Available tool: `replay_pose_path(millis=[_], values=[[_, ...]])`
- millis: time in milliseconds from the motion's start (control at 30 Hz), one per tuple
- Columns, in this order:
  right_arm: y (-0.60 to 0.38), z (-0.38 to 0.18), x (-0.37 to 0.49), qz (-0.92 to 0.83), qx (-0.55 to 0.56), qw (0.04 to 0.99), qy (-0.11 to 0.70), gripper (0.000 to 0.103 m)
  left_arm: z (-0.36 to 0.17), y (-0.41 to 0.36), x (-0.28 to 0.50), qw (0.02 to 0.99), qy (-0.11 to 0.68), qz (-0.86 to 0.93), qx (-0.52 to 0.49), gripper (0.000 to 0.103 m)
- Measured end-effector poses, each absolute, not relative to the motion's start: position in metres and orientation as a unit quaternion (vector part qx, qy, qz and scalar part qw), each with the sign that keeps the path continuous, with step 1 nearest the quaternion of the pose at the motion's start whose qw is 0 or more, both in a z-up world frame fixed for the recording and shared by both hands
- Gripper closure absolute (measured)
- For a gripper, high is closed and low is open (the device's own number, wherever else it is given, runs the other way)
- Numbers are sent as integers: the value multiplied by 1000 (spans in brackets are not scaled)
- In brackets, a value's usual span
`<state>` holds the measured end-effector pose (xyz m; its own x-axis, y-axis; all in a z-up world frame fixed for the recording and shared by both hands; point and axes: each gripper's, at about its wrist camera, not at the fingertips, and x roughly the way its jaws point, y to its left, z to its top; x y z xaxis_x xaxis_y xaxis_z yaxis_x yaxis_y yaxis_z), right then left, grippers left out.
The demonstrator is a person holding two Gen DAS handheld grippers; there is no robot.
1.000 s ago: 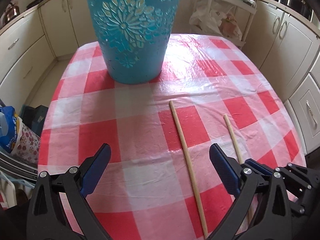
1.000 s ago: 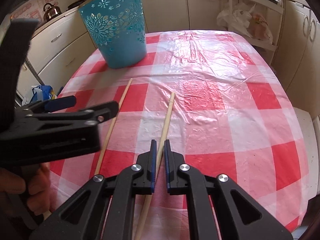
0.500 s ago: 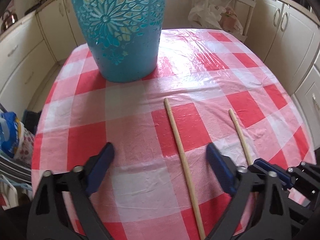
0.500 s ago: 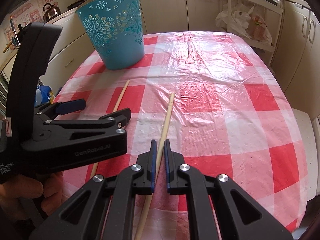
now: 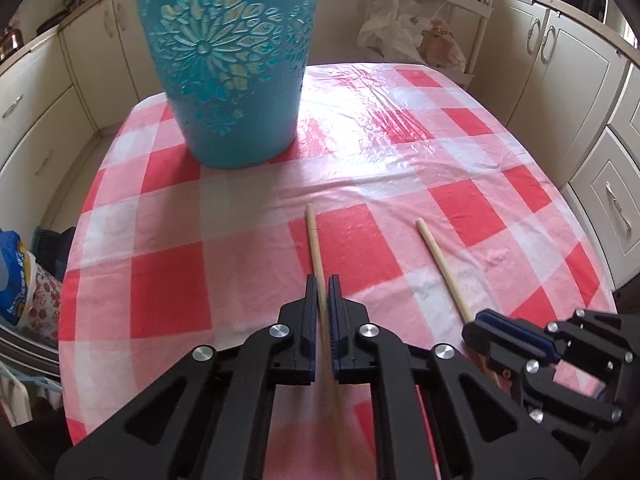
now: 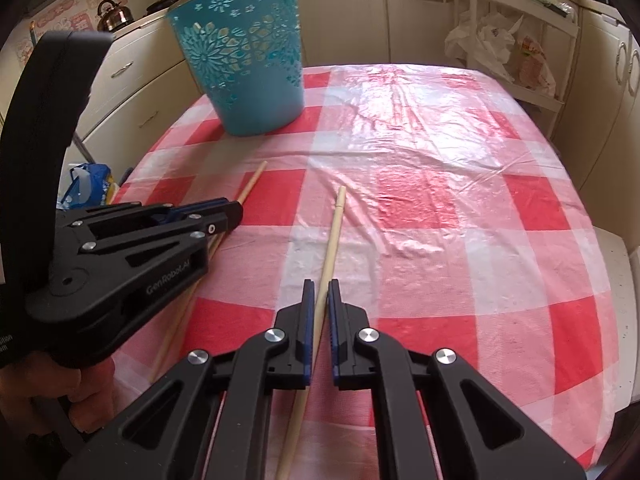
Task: Organize utensils
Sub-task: 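Close the right gripper on a chopstick while the left gripper grasps the other, then lift both held chopsticks and carry them above the teal basket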
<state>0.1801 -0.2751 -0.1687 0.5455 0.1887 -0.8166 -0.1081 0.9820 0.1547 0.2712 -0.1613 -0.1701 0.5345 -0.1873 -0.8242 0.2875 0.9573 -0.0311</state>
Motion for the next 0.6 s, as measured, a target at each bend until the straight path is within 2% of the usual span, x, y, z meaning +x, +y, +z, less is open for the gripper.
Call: replay_pose_path(millis=[100, 233, 300, 367, 600], values=[[-271, -169, 180, 79, 25, 878, 471, 95, -169, -156, 268, 869, 472, -135, 63, 97], [-265, -169, 181, 77, -1, 879, 470, 95, -170, -159, 273, 868, 472, -126, 83, 90], [-265, -169, 182, 81, 1, 879, 470, 95, -170, -162, 273, 870, 467, -129, 90, 91], [-272, -170, 183, 93, 42, 876, 472, 97, -170, -161, 272, 868, 467, -145, 86, 98], [-299, -157, 182, 136, 190, 871, 432, 97, -154, -140, 263, 877, 452, -152, 61, 99]])
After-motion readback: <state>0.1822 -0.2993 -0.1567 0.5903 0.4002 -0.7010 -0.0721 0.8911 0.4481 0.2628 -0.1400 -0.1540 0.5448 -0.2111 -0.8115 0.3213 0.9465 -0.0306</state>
